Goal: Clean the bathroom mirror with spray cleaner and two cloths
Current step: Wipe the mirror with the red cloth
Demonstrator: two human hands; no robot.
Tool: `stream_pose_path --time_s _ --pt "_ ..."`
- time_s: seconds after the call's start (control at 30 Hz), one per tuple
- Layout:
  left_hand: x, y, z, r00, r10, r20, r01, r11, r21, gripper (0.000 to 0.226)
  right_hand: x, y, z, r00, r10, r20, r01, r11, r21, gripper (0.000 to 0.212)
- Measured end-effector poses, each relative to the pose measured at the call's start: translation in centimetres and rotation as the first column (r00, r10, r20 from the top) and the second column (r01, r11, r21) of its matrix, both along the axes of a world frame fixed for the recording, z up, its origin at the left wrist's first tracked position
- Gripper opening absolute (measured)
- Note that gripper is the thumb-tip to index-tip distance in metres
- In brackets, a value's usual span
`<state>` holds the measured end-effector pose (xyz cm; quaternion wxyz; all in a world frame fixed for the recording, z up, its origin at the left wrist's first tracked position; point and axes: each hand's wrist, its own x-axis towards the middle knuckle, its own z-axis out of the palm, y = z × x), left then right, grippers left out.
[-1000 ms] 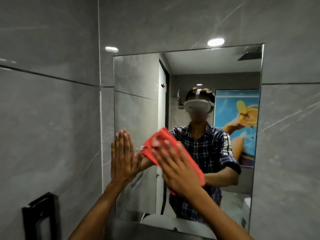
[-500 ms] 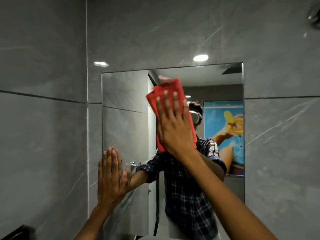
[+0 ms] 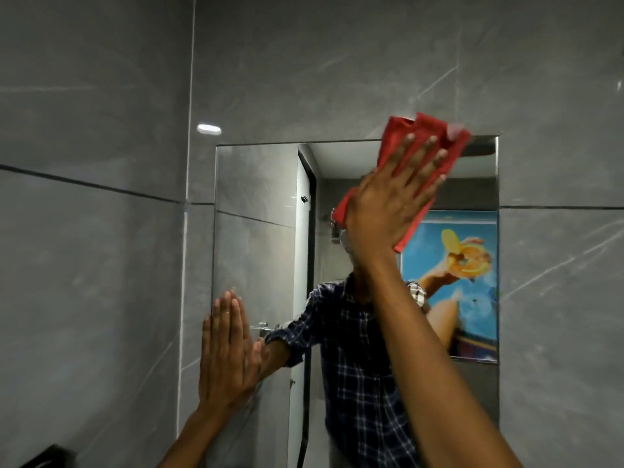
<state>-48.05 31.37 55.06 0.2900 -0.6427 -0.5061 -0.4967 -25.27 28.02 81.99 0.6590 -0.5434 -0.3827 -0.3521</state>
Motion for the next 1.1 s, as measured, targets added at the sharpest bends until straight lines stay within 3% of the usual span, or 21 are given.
stream_pose_path --time_s 0.13,0.23,0.3,0.4,0.47,0.53,0.6,0.73,0.8,0.87,0.93,0.97,1.03,1.1 --pt "-0.2 0.5 -0.3 1.000 0.013 0.004 -0.013 1.000 -0.019 0.075 -8.0 0.8 -0.1 0.964 0.133 0.230 -0.145 0.989 0.037 0.071" --pt "-0.7 1.1 -0.6 1.000 0.023 -0.003 -0.023 1.000 -0.019 0.074 -13.8 2.0 -1.3 0.872 0.242 0.425 -0.229 0.970 -0.083 0.073" --pt "-0.8 1.4 -0.6 1.000 0.007 0.008 -0.007 1.000 0.003 0.074 -15.9 2.7 -2.3 0.773 0.282 0.569 -0.218 0.959 -0.180 0.074" --pt "-0.4 1.1 -0.5 1.000 -0.010 0.021 0.009 0.999 0.037 0.074 -15.0 3.0 -4.7 0.554 0.266 0.789 -0.086 0.961 -0.263 0.075" --pt "-0.8 0.9 -0.6 0.999 0.012 -0.030 -0.010 0.998 0.055 0.074 -12.1 2.4 -6.7 0.406 0.265 0.875 0.001 0.957 -0.290 0.078" --pt "-2.2 0.9 -0.6 0.993 0.063 -0.099 -0.056 0.996 0.071 0.074 -7.9 1.8 -9.0 0.332 0.255 0.908 0.064 0.954 -0.292 0.081" --pt "-3.1 1.0 -0.5 0.992 0.060 -0.114 -0.053 0.996 0.066 0.076 -2.9 1.0 -11.2 0.424 0.197 0.884 0.084 0.963 -0.254 0.081" --pt "-2.9 0.7 -0.2 0.993 0.050 -0.106 -0.043 0.997 0.062 0.077 2.7 -0.3 -16.5 0.848 0.087 0.522 0.031 0.977 -0.213 0.084" --pt "-2.9 0.6 -0.1 0.990 0.069 -0.120 -0.063 0.997 0.053 0.077 1.4 -0.3 -18.9 0.928 0.072 0.367 0.005 0.979 -0.206 0.083" --pt "-3.0 0.6 0.0 0.991 0.072 -0.114 -0.066 0.996 0.055 0.077 -0.6 -0.1 -20.5 0.931 0.099 0.352 -0.025 0.978 -0.209 0.082" --pt "-2.9 0.5 -0.2 0.991 0.074 -0.110 -0.069 0.997 0.044 0.079 -1.6 0.2 -22.2 0.857 0.166 0.488 -0.058 0.972 -0.229 0.081" --pt "-3.0 0.6 -0.1 0.990 0.079 -0.113 -0.075 0.996 0.043 0.079 -1.8 0.6 -23.0 0.771 0.174 0.613 -0.040 0.973 -0.225 0.079" --pt "-2.7 0.2 0.1 0.987 0.108 -0.122 -0.107 0.994 0.007 0.076 -1.5 0.9 -25.2 0.530 0.196 0.825 0.007 0.972 -0.235 0.075" --pt "-2.3 -0.5 0.4 0.986 0.124 -0.112 -0.129 0.991 -0.042 0.078 -0.5 0.7 -27.6 0.312 0.246 0.918 0.034 0.962 -0.270 0.066"
